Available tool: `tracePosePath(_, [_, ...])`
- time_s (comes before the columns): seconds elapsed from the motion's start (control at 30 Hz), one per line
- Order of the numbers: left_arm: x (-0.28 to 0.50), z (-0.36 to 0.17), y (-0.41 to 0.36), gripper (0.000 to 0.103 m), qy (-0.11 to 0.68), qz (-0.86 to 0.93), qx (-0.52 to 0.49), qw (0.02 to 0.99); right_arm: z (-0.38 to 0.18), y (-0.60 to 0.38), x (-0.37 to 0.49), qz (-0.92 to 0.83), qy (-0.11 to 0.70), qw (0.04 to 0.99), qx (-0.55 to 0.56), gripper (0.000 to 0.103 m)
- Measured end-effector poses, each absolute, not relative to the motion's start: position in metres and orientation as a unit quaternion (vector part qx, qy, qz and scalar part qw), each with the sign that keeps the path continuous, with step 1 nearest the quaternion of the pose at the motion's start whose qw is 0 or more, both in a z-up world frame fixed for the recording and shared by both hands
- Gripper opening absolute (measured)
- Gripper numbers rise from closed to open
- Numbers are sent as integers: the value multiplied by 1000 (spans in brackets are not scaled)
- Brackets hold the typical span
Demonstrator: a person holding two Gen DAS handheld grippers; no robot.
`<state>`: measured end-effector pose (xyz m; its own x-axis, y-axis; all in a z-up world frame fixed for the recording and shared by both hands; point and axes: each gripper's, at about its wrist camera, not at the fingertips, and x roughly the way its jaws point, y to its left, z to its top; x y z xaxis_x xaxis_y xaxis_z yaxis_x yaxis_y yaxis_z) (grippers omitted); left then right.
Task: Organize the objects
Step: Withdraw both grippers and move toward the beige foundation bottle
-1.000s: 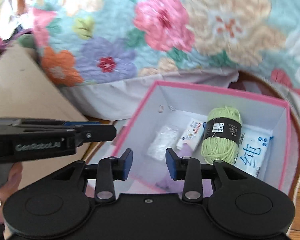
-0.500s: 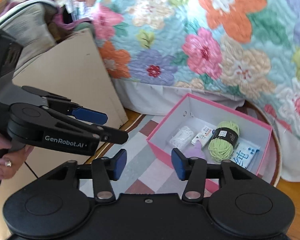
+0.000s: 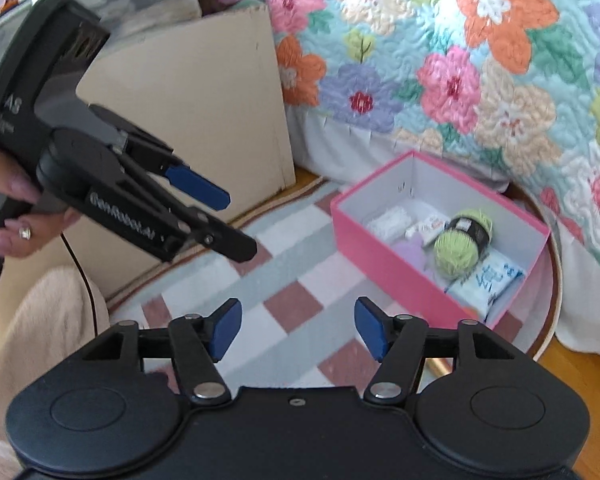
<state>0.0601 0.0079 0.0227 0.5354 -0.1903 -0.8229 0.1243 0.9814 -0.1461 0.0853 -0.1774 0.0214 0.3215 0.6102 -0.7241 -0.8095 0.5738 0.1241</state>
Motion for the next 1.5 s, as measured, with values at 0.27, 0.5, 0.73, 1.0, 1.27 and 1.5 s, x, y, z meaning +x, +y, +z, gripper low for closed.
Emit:
tracePosePath(0.27, [69,-34,13,74,470,-99,-79,874,-42,-184,89,429,360,811,-167,82])
tracePosePath(0.5, [100,-80,19,74,456,-84,-77,882,-90,-176,114,392,347,820,-232,82])
tracePosePath(0.73, [139,-119,11,74,468,-102,-102,872,-142,-175,156,340,383,820,-254,82])
tracePosePath(1.0, [172,-151,-10,74,474,-113,-145,861,-176,-172,186,313,403,821,-256,82])
tracePosePath(1.27, [188,-185,-24,72,487,-105,-216,840,-186,-171,194,298,415,832,-218,82])
tracePosePath(1.5, [181,-191,-15,72,483,-107,-234,837,-184,-175,179,314,432,822,-200,82])
